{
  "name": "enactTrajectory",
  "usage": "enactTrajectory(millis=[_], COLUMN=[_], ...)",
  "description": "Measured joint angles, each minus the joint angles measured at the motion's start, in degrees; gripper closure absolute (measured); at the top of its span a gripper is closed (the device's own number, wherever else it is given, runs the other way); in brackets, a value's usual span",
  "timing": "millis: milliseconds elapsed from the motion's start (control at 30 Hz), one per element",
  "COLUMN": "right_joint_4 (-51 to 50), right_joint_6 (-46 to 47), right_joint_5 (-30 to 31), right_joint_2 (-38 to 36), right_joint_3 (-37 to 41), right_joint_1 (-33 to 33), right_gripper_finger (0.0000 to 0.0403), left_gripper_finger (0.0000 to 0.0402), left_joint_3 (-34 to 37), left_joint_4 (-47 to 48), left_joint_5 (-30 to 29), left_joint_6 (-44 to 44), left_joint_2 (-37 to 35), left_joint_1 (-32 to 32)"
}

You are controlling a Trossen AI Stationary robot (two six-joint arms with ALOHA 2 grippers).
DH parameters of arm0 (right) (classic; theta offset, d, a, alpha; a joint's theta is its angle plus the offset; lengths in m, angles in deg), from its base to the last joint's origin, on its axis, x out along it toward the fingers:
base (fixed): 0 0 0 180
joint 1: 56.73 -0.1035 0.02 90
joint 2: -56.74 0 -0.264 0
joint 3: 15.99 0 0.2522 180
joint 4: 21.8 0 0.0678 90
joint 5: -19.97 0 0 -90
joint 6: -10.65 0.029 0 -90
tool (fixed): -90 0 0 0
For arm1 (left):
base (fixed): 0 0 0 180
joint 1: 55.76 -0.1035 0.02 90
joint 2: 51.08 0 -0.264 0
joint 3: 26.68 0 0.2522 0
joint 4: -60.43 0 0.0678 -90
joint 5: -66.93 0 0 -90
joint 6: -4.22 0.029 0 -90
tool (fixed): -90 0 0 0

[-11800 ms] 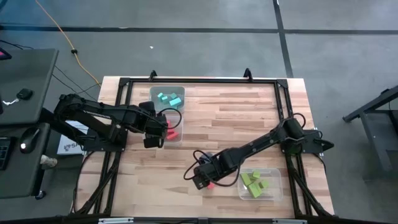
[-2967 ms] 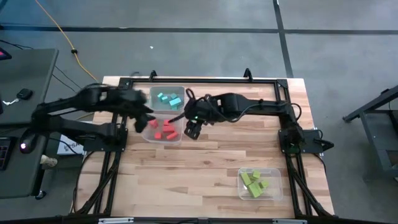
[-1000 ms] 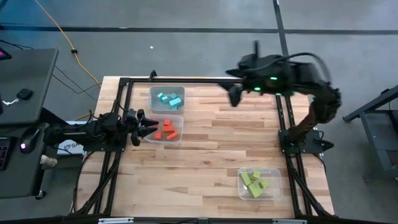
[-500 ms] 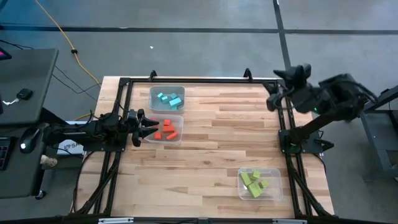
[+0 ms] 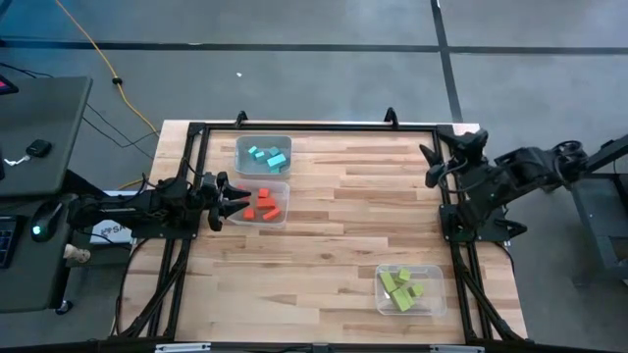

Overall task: Sort & place blocks by color
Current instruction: Return to Home Position

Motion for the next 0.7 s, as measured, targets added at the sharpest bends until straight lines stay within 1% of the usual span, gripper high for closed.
enactTrajectory(millis=[100,200,433,600,700], right_joint_4=[1.10,3.04,11.81,21.64,32.23], right_joint_6=[4.48,7.65,11.00,14.11,11.21], right_joint_5=[1.23,1.16,0.66,0.16,-4.35], right_joint_2=[-3.97,-7.77,-16.60,-22.94,-25.60], right_joint_3=[7.26,13.73,27.67,38.45,44.36], right_joint_1=[0.00,0.00,0.00,0.00,0.00], right_gripper_finger=[0.0139,0.0139,0.0139,0.0139,0.0139], left_gripper_finger=[0.0245,0.0245,0.0245,0.0245,0.0245], left_joint_3=[0.00,0.00,0.00,0.00,0.00], left_joint_4=[0.00,0.00,0.00,0.02,0.02], left_joint_5=[0.00,0.00,-0.02,-0.02,-0.02], left_joint_6=[0.00,0.00,0.00,0.01,0.52], left_joint_2=[0.00,0.00,-0.02,0.00,0.00], left_joint_1=[0.00,0.00,-0.02,-0.01,0.00])
